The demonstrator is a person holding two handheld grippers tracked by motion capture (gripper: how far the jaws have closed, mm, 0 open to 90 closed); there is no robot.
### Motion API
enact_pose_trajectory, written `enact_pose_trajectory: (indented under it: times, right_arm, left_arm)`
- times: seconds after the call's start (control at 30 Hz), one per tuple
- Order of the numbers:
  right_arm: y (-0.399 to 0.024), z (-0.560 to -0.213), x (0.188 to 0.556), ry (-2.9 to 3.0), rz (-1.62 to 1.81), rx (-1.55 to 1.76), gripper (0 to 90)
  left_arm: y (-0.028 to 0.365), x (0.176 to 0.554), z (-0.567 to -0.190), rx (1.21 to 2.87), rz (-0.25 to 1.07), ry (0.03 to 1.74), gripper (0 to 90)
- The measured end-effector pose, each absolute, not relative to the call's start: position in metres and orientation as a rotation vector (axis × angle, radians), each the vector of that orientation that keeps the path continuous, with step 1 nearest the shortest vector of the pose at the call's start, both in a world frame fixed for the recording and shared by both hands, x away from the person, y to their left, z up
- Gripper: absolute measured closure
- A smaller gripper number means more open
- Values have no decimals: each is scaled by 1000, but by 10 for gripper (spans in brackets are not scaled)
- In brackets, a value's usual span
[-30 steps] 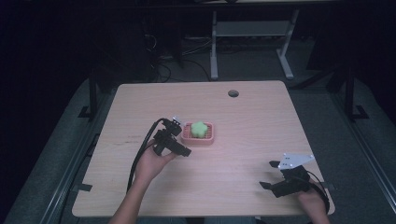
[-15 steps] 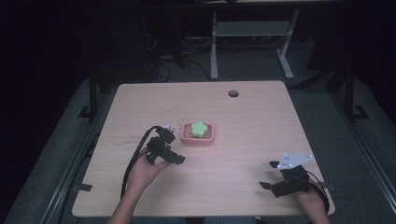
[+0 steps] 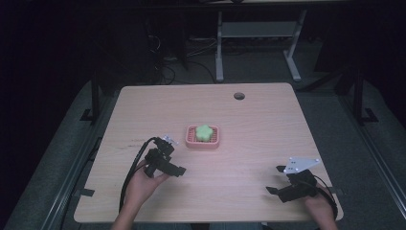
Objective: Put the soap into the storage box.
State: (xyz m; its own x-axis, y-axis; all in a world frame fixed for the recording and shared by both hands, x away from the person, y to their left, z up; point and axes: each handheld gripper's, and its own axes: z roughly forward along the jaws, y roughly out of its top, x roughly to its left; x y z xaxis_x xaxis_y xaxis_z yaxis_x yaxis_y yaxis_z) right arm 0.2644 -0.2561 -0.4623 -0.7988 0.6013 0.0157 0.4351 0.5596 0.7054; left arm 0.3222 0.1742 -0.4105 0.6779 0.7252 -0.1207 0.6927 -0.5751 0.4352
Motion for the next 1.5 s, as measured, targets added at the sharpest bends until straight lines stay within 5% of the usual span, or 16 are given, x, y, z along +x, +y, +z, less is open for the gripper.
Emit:
enact_pose_trajectory:
  times: [1.5]
  right_arm:
    - [-254,-467,265,2581,1044,881,138]
  left_arm:
    - [216,267,-429,2378,120,1110,242]
